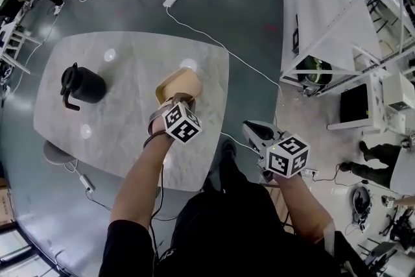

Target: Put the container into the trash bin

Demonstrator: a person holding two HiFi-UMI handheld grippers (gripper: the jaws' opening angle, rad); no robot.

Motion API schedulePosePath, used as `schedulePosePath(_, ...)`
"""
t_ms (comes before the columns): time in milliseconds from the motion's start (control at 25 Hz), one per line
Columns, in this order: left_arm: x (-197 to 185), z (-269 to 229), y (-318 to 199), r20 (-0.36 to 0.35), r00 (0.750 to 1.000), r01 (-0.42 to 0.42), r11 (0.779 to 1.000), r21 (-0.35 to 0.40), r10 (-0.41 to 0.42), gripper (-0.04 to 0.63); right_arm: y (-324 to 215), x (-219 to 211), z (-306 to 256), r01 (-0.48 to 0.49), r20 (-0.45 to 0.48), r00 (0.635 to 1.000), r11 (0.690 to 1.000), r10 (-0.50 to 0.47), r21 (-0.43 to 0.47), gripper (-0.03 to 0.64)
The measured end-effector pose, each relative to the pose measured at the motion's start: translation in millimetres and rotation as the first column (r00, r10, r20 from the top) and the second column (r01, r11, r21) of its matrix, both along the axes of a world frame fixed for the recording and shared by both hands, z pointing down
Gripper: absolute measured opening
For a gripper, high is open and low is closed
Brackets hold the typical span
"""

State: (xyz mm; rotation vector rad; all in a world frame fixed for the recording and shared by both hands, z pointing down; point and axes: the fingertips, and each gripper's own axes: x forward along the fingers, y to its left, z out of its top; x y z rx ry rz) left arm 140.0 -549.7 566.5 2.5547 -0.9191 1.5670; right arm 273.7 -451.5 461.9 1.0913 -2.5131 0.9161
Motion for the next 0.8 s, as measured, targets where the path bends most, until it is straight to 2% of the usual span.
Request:
schedulePosePath(320,-39.9,-68.4,65.0,-0.137,0.988,0.083,0.993,0.085,-0.071,0.025,64.9,-36.8,-28.7,0.032,-0.029,0.999,0.998,-0.030,0.055,-0.006)
schedulePosePath(520,-66.6,-112.4,111.4,-0.247,0.962,0.151,0.980,0.130,-0.115,0.025,103.1,-41.7,-39.9,0.022,-0.038,0.999,0.997,-0.019,0.074,-0.005)
schedulePosePath(680,-77.0,-135.5,147.6,-0.303,0.943,0.197,0.966,0.165,-0.141,0.025,125.7,-39.9,-34.8,0.052,-0.054,0.997,0.996,-0.048,0.068,-0.005)
schedulePosePath(800,-93.1,-150.9,175.4,-0.332,0.930,0.226,0.958,0.175,-0.158,0.025,136.6,-60.3,-45.8,0.084,-0.058,0.995,0.993,-0.079,0.085,-0.005)
